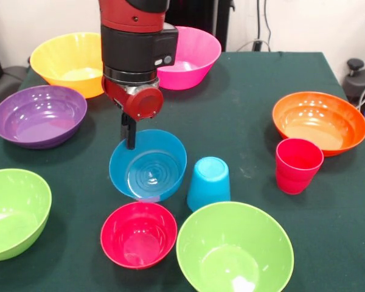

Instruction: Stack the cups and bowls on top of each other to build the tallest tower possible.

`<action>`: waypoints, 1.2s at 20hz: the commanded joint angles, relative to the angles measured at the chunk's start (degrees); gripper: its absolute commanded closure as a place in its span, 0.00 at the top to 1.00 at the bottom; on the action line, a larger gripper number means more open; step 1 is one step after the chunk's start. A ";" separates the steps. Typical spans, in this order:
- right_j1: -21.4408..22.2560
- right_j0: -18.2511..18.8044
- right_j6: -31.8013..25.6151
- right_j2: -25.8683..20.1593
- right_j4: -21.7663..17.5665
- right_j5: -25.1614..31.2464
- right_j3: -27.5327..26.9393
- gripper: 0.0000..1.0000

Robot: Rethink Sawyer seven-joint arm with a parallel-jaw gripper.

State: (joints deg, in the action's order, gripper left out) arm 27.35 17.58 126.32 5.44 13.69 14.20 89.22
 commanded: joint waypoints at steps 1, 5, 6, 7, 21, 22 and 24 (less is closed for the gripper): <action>-1.34 -2.51 8.80 -3.90 2.06 3.31 1.27 0.00; -1.51 -3.17 9.44 -3.54 3.18 4.02 0.70 0.00; -1.56 -3.48 9.66 -3.38 3.53 4.44 0.48 0.00; -1.50 -3.58 9.69 -3.35 3.74 4.48 0.58 0.00; 0.74 -0.87 7.35 -6.41 4.27 0.71 5.48 0.00; 1.08 -0.34 7.03 -6.75 4.15 0.45 5.88 0.00; 0.87 0.05 6.70 -7.12 4.16 0.32 5.50 0.00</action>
State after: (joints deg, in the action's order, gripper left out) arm 28.19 16.30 126.32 5.36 17.18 14.21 91.37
